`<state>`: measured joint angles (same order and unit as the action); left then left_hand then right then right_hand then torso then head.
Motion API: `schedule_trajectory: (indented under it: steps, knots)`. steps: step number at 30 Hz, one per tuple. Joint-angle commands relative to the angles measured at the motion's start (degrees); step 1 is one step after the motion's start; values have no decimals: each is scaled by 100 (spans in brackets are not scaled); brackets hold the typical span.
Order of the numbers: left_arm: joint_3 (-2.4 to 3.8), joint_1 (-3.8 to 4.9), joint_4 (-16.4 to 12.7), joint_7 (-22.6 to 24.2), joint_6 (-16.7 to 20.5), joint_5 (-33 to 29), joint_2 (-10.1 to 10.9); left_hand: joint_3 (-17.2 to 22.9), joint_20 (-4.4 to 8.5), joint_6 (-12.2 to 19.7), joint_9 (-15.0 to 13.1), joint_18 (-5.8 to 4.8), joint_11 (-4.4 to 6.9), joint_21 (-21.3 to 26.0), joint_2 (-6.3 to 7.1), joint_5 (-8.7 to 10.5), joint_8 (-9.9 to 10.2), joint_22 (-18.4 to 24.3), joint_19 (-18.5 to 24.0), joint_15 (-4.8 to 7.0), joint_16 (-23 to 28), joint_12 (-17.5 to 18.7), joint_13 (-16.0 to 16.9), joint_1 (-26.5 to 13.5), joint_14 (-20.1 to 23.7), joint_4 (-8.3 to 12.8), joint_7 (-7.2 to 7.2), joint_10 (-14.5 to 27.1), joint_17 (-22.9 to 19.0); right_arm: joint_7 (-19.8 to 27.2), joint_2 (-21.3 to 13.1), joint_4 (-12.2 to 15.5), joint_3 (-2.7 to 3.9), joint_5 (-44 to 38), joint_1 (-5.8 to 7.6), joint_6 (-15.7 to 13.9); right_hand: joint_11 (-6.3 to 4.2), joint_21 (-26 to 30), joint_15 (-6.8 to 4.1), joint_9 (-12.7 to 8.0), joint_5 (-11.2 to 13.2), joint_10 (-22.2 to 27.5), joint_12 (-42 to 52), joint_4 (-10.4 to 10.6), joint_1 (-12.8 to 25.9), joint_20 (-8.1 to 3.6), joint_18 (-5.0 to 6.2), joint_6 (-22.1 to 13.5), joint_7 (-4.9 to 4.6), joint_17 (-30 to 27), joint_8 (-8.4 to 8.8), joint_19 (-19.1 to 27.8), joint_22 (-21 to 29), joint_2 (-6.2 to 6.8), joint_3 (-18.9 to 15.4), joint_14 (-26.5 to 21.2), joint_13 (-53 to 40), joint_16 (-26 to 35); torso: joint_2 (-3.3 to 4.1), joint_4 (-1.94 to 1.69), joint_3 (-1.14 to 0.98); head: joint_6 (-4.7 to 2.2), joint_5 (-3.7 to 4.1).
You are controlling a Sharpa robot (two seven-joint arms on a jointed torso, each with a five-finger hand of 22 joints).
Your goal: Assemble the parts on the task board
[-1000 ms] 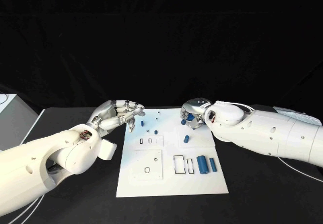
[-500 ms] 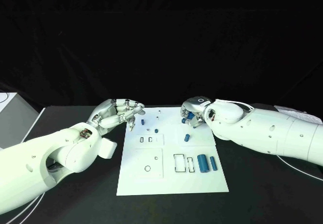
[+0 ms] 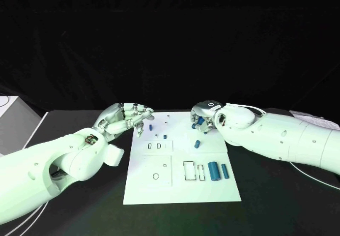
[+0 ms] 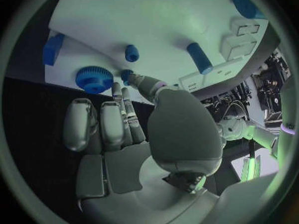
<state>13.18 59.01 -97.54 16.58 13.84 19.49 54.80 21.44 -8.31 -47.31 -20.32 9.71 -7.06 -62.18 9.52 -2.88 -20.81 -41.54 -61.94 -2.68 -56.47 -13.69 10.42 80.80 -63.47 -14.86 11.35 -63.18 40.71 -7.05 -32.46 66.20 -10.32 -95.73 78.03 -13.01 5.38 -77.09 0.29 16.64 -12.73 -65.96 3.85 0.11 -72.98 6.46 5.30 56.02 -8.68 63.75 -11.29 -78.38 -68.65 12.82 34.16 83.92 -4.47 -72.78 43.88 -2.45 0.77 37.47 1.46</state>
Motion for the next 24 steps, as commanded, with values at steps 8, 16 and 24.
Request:
schedule_trajectory:
  steps: [8, 16, 24]
  knots:
    - [7, 5, -27, 3, -120, 25, -1, 35, 6, 30, -11, -87, -5, -43, -19, 4, 23, -7, -32, -24, -11, -32, 12, -32, -30, -12, 6, 56, 6, 57, 36, -16, -3, -39, -37, 143, -30, -42, 9, 44, -30, -126, 36, 34, 9, 0, -105, 103, 27, 10, -62, -37, -49, -28, 50, 145, -18, -43, 0, 15, 0, 41, -19]
    - [8, 4, -7, -2, -131, 26, -14, 39, 5, 31, -13, -89, -6, -57, -24, 4, 22, -23, -36, -24, -12, -35, 14, -29, -31, -9, 6, 58, 7, 71, 48, 18, -4, -20, -45, 156, -55, -67, -11, 84, -30, -227, 52, 23, -28, -16, -112, 158, 46, 16, -101, -52, -96, -50, 94, 143, -30, -67, 4, 6, 0, 50, -15]
    - [8, 4, -3, -6, -141, 26, -13, 39, 5, 31, -13, -89, -6, -57, -24, 4, 22, -23, -36, -24, -12, -35, 14, -29, -31, -9, 6, 58, 7, 68, 66, 9, -4, -11, -52, 123, -70, -72, -23, 113, -30, -284, 55, 12, -57, -28, -113, 195, 57, 10, -128, -52, -110, -75, 125, 139, -37, -76, 3, 9, -2, 55, -18]
